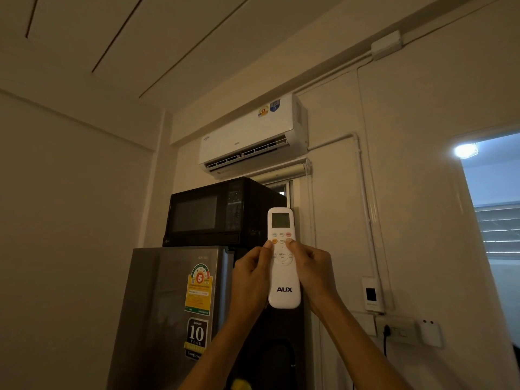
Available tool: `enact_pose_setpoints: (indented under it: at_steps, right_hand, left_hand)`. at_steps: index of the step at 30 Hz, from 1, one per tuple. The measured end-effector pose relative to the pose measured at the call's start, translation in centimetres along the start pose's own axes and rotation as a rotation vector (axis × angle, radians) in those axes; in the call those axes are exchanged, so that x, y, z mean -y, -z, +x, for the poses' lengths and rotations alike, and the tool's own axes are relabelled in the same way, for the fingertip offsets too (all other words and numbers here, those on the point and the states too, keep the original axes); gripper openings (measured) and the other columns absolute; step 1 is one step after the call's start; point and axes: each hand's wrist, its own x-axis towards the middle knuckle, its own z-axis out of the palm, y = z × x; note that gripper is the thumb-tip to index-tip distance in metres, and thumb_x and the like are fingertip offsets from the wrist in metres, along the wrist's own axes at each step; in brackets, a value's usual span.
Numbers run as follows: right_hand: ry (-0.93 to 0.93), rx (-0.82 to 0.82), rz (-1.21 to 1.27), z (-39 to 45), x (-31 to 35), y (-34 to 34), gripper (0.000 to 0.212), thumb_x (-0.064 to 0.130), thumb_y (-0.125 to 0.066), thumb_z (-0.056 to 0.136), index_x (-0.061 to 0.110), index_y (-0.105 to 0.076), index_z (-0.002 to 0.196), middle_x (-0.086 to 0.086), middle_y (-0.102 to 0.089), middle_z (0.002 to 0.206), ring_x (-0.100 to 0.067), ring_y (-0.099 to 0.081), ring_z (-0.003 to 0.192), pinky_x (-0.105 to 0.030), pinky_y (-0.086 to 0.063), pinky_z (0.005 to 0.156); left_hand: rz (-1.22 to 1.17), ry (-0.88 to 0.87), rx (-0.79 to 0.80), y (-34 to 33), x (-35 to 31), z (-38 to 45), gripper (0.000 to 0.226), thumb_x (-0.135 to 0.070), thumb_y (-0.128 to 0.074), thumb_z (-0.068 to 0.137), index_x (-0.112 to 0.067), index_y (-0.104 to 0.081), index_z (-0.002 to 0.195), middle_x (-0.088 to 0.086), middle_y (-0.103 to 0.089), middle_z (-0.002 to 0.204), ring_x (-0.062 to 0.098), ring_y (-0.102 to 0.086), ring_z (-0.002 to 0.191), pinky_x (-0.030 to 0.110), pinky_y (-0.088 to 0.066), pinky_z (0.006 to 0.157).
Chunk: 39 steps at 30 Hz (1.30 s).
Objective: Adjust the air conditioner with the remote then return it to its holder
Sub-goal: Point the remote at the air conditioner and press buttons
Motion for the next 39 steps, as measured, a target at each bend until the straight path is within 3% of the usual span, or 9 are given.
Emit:
enact_pose_setpoints:
  at_steps: [12, 18, 26, 32, 39]
  right_hand:
    - [0.028, 0.035, 0.008, -0.29, 0.24, 0.24, 0.010, 0.032, -0.057, 0.085, 0.031, -0.059, 0.075, 0.006, -0.066, 0.076, -0.016, -0.067, 0.069, -0.028, -0.055, 0.062]
    - [0.012, 0.082, 0.004, -0.25, 0.23, 0.17, 0.010, 0.033, -0.056, 0.084, 0.024, -0.061, 0.086, -0.002, -0.068, 0.087, -0.022, -0.068, 0.076, -0.031, -0.056, 0.067]
    - [-0.009, 0.111, 0.040, -0.56, 0.55, 0.14, 0.013, 0.032, -0.054, 0.086, 0.021, -0.061, 0.088, 0.003, -0.066, 0.083, -0.013, -0.067, 0.071, -0.023, -0.054, 0.059]
    - [-0.006, 0.099, 0.035, -0.53, 0.48, 0.08, 0.009, 0.034, -0.055, 0.085, 0.026, -0.059, 0.082, 0.000, -0.067, 0.085, -0.017, -0.068, 0.073, -0.026, -0.055, 0.062]
    - [-0.005, 0.089, 0.022, -0.62, 0.53, 0.22, 0.014, 0.033, -0.055, 0.085, 0.021, -0.061, 0.089, -0.002, -0.068, 0.088, -0.019, -0.068, 0.074, -0.028, -0.056, 0.065]
  left_hand:
    - [0.019, 0.012, -0.006, 0.09, 0.19, 0.12, 0.014, -0.024, -0.044, 0.091, -0.024, -0.057, 0.086, 0.002, -0.067, 0.081, 0.007, -0.068, 0.060, 0.015, -0.053, 0.048]
    - [0.021, 0.017, -0.020, 0.34, 0.20, 0.11, 0.014, -0.024, -0.044, 0.091, -0.024, -0.056, 0.085, 0.001, -0.067, 0.081, 0.007, -0.068, 0.060, 0.015, -0.053, 0.048]
    - [0.025, 0.004, -0.011, 0.51, -0.10, -0.01, 0.014, -0.021, -0.043, 0.091, -0.023, -0.056, 0.086, 0.000, -0.066, 0.082, 0.003, -0.068, 0.059, 0.013, -0.052, 0.048]
    - [0.039, 0.004, -0.012, 0.57, -0.01, -0.08, 0.013, -0.022, -0.044, 0.091, -0.024, -0.056, 0.087, 0.000, -0.066, 0.083, 0.004, -0.068, 0.060, 0.013, -0.052, 0.049]
    - [0.031, 0.010, -0.010, 0.44, -0.07, -0.16, 0.014, -0.023, -0.043, 0.091, -0.025, -0.056, 0.086, 0.000, -0.067, 0.082, 0.005, -0.068, 0.061, 0.014, -0.053, 0.049]
